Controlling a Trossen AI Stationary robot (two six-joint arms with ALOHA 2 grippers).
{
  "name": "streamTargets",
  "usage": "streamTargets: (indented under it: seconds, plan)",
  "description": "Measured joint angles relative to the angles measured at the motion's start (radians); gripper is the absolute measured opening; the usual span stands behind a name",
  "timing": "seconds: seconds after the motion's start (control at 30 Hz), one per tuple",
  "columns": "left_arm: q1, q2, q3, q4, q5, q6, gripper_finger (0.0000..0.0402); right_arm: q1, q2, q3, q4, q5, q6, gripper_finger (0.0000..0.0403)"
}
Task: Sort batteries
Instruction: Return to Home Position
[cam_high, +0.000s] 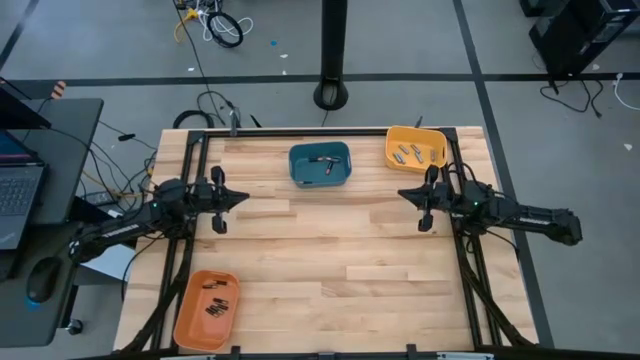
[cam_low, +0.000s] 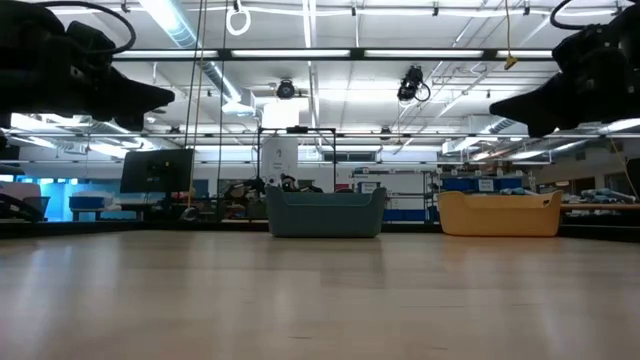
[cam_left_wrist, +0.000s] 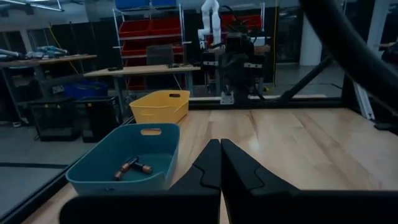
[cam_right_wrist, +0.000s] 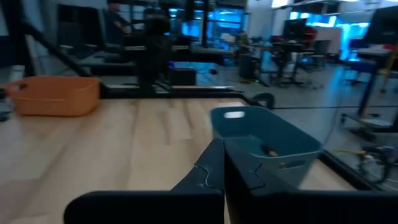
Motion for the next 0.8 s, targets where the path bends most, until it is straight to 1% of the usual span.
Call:
streamTargets:
  seconds: [0.1,0.2,0.33,0.5,0.7,0.8]
  plan:
    - [0.0,0.0,0.0,0.002,0.0,-0.017,0.0005,0.035,0.009,0.0,0.001,0.01,-0.008,0.0004]
    - [-0.002,0.0,0.0,0.009,0.0,-0.021,0.0005,0.05,0.007,0.0,0.009,0.055,-0.048,0.0003]
    - [-0.003,0.0,0.0,0.047,-0.038,-0.009,0.0005,0.039,0.01,0.0,0.009,0.06,-0.034,0.0003]
    - [-0.003,0.0,0.0,-0.009,-0.049,-0.042,0.0005,0.032,0.04,0.0,0.01,0.07,0.001,0.0003]
    - [-0.003,0.0,0.0,-0.015,-0.063,-0.078,0.0005,0.032,0.096,0.0,0.024,0.148,0.013,0.0017]
    - [-0.003,0.0,-0.001,-0.016,-0.065,-0.073,0.0005,0.032,0.12,0.0,0.026,0.159,-0.007,0.0019]
